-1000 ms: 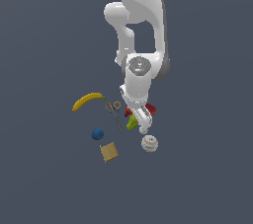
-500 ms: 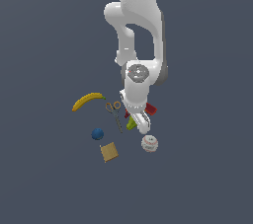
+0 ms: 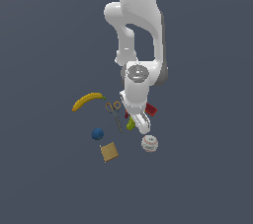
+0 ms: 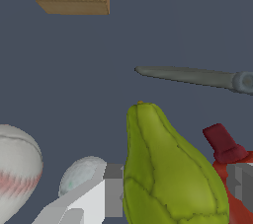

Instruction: Pick up a designated object from a clutter of objects.

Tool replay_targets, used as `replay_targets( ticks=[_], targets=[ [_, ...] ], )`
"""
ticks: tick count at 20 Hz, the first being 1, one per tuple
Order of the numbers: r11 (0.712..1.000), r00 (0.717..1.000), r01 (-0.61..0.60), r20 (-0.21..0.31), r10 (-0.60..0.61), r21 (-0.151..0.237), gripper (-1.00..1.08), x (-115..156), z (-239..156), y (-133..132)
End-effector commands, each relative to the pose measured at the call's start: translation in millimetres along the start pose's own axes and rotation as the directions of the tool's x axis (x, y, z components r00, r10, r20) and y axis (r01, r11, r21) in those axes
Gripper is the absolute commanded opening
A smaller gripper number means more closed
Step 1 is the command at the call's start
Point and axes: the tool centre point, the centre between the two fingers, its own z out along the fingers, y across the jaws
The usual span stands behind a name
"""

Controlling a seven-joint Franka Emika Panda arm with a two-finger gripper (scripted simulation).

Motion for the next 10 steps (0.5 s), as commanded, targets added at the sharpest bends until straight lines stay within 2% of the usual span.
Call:
replay_targets(
  ticks=[1,5,6,10],
  targets=[
    [0.999,1.000,0.005,0.015,-0.005,-0.035,-1.00,-8,20,12],
    [0.999,1.000,0.005,0.015,-0.005,-0.035,-1.00,-8,20,12],
    [1.000,1.000,0.001,-0.001,-0.001,0.000,-1.00,0,0,0],
    [1.000,1.000,0.001,-0.001,-0.001,0.000,-1.00,2,-4,2]
  ],
)
